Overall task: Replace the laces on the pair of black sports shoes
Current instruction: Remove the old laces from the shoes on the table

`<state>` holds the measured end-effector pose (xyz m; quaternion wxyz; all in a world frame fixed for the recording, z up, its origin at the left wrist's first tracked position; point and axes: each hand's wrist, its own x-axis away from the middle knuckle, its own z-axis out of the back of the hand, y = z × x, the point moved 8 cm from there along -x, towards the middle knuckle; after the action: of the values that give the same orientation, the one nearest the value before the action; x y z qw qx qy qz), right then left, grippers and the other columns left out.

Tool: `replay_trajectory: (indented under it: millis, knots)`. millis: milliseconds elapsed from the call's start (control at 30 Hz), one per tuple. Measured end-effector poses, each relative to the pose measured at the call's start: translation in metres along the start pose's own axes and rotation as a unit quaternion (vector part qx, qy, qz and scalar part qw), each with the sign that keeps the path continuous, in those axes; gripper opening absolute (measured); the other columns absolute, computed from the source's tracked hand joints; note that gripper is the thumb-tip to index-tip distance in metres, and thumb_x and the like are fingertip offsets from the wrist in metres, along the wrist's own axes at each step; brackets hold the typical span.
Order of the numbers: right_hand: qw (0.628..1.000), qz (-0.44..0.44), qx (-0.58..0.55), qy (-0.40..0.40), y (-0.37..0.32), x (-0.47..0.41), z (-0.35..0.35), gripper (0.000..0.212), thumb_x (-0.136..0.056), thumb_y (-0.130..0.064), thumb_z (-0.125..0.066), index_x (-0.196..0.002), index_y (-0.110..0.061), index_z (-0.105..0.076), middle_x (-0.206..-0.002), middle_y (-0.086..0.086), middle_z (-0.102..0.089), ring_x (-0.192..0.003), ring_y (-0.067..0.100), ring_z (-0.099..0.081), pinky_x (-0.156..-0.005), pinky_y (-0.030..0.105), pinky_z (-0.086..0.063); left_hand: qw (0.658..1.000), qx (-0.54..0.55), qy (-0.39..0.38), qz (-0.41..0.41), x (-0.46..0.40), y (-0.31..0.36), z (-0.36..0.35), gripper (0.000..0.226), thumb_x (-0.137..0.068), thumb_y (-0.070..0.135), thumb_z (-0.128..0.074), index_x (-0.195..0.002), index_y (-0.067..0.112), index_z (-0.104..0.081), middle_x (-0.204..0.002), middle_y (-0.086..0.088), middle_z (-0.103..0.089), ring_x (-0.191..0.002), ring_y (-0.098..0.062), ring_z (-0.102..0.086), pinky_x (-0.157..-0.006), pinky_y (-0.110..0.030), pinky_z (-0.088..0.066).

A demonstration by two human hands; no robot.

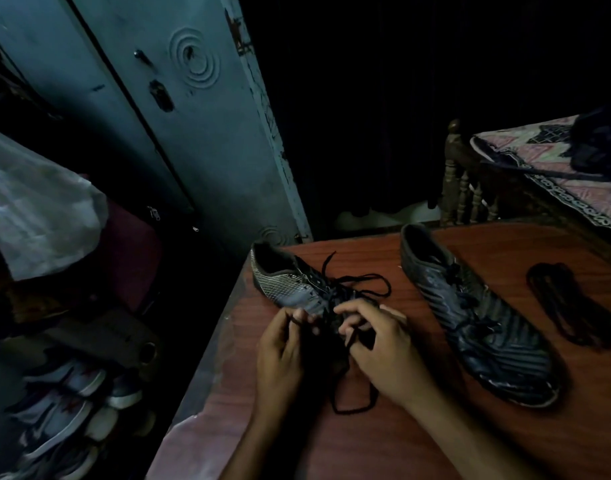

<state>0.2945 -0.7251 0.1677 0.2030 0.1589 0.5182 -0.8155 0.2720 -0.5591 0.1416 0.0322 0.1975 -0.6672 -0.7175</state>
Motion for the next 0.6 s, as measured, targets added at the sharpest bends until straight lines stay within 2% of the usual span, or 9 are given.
replay_trajectory:
  millis: [100,167,200,267,333,367,433,500,600]
  knots:
    - [1.000,-0.006,0.000,0.009,0.002,0.002,0.002,0.022,-0.077,-0.023,-0.068,-0.097,-0.033,-0.067,-0.076,-0.029,-0.062,-0.078,-0.002,-0.060,-0.096,0.046,-0.048,0.997,0.060,0.016,0.036,-0.001,-0.006,0.001,0.039,-0.103,0.045,-0.055,-0.091,0.008,-0.057,-0.073,-0.016,-0.049,-0.068,-0.029,-0.042,-0.061,-0.049,-0.039]
    - [1.000,-0.006,0.007,0.006,0.003,0.003,0.000,0.027,-0.078,-0.016,-0.075,-0.098,-0.032,-0.067,-0.075,-0.025,-0.062,-0.077,0.001,-0.061,-0.094,0.044,-0.049,0.998,0.036,0.022,0.044,-0.002,-0.006,0.001,0.031,-0.102,0.040,-0.058,-0.092,0.011,-0.063,-0.074,-0.022,-0.056,-0.068,-0.030,-0.051,-0.062,-0.049,-0.044]
    - [1.000,-0.006,0.013,0.005,0.004,0.003,0.000,0.030,-0.077,-0.013,-0.076,-0.098,-0.033,-0.067,-0.074,-0.023,-0.062,-0.075,0.002,-0.060,-0.093,0.045,-0.050,0.999,-0.010,0.032,0.033,-0.003,-0.004,0.003,0.023,-0.101,0.032,-0.061,-0.093,0.012,-0.068,-0.076,-0.019,-0.064,-0.070,-0.027,-0.059,-0.065,-0.046,-0.049]
    - [1.000,-0.009,0.025,0.012,0.006,0.003,0.000,0.035,-0.074,-0.008,-0.077,-0.096,-0.033,-0.067,-0.074,-0.021,-0.062,-0.072,0.002,-0.059,-0.089,0.045,-0.052,0.988,-0.140,0.058,0.004,-0.004,0.000,0.007,0.006,-0.094,0.019,-0.072,-0.095,0.019,-0.077,-0.077,0.005,-0.075,-0.072,-0.009,-0.069,-0.070,-0.032,-0.057]
    - [0.999,-0.016,0.032,0.021,0.009,0.003,0.000,0.035,-0.072,-0.005,-0.076,-0.093,-0.031,-0.067,-0.076,-0.019,-0.061,-0.073,0.003,-0.058,-0.084,0.044,-0.054,0.967,-0.248,0.050,-0.028,-0.001,0.010,0.004,0.013,-0.087,0.014,-0.080,-0.098,0.022,-0.081,-0.070,0.023,-0.072,-0.066,0.009,-0.065,-0.065,-0.014,-0.053]
    - [0.999,-0.019,0.036,0.022,0.010,0.003,0.000,0.034,-0.071,-0.004,-0.076,-0.091,-0.030,-0.067,-0.077,-0.018,-0.061,-0.075,0.006,-0.059,-0.081,0.043,-0.054,0.960,-0.272,0.034,-0.048,0.002,0.016,0.000,0.015,-0.086,0.010,-0.080,-0.095,0.022,-0.081,-0.068,0.028,-0.069,-0.067,0.012,-0.065,-0.063,-0.009,-0.049]
    - [0.998,-0.023,0.047,0.026,0.014,0.003,0.000,0.032,-0.070,-0.003,-0.076,-0.090,-0.028,-0.068,-0.080,-0.016,-0.060,-0.078,0.012,-0.060,-0.078,0.043,-0.053,0.955,-0.286,0.019,-0.078,0.007,0.021,0.002,0.022,-0.086,0.003,-0.077,-0.085,0.025,-0.077,-0.075,0.022,-0.069,-0.075,0.003,-0.068,-0.065,-0.011,-0.049]
    - [0.998,-0.033,0.058,0.023,0.018,0.001,-0.002,0.032,-0.070,-0.004,-0.077,-0.089,-0.027,-0.068,-0.081,-0.015,-0.060,-0.080,0.014,-0.060,-0.079,0.043,-0.053,0.957,-0.274,0.018,-0.093,0.009,0.023,0.010,0.020,-0.088,0.007,-0.072,-0.078,0.025,-0.067,-0.086,0.011,-0.060,-0.082,-0.008,-0.064,-0.070,-0.019,-0.049]
    - [0.998,-0.037,0.059,0.012,0.018,0.002,-0.007,0.030,-0.072,-0.007,-0.078,-0.091,-0.029,-0.067,-0.084,-0.015,-0.061,-0.081,0.011,-0.059,-0.080,0.040,-0.053,0.984,-0.164,-0.009,-0.070,0.015,0.026,0.021,0.020,-0.076,0.007,-0.061,-0.079,0.027,-0.065,-0.100,0.007,-0.061,-0.100,-0.015,-0.064,-0.086,-0.023,-0.052]
